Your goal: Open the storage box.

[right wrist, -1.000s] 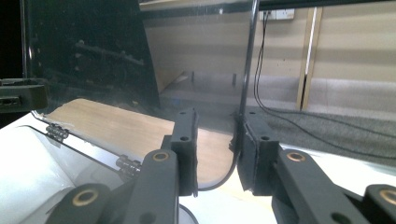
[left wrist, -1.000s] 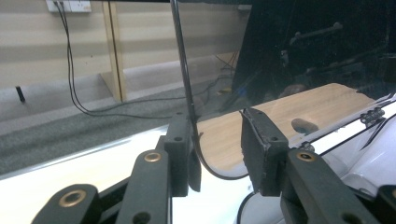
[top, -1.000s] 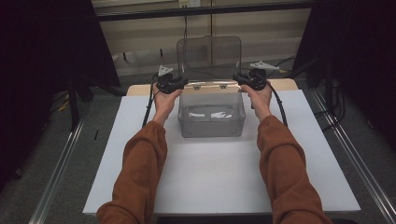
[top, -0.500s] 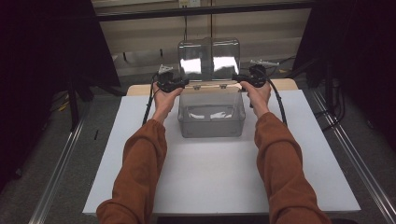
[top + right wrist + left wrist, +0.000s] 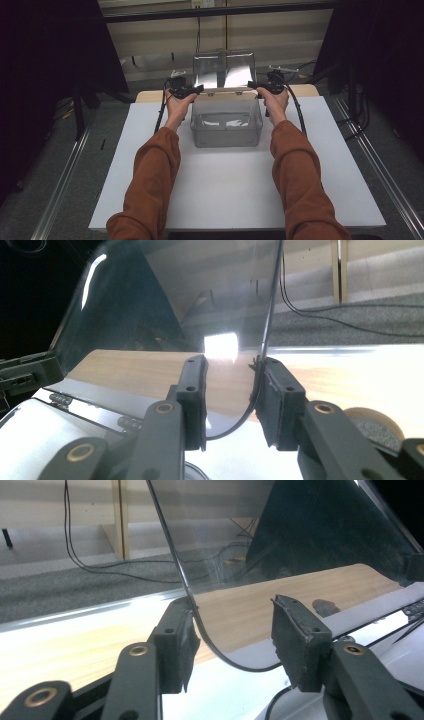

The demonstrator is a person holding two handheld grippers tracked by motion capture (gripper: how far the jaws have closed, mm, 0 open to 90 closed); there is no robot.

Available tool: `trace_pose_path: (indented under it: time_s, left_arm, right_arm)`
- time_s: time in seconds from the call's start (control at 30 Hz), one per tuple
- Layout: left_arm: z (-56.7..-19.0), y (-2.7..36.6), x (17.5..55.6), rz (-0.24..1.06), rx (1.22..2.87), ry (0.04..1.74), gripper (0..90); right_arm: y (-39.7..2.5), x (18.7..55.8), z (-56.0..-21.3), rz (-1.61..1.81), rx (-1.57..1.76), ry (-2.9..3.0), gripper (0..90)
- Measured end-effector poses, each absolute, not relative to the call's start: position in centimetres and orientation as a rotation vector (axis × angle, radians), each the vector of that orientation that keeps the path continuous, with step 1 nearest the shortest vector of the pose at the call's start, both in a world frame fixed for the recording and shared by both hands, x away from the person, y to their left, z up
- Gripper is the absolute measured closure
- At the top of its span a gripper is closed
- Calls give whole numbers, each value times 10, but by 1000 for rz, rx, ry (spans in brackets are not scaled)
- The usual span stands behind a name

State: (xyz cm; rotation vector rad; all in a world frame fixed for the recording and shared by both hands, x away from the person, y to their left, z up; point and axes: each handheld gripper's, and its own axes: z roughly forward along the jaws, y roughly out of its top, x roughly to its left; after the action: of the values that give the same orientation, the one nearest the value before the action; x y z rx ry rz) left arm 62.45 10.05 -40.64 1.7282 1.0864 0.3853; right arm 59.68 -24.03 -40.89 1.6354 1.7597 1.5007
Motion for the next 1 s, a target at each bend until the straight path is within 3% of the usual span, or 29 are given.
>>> trace_pose_path:
  time_s: [0.3, 0.43, 1.0]
  left_arm:
    - [-409, 103, 626, 333, 1711, 1112, 507]
    - [-412, 101, 627, 315, 1705, 1120, 449]
    - [-413, 100, 628, 282, 1688, 1144, 439]
  right_arm:
    - [-243, 599, -414, 1541, 1691, 1747, 652]
    - [-242, 599, -416, 1539, 1698, 1750, 632]
    - [-241, 600, -418, 1545, 1730, 1751, 610]
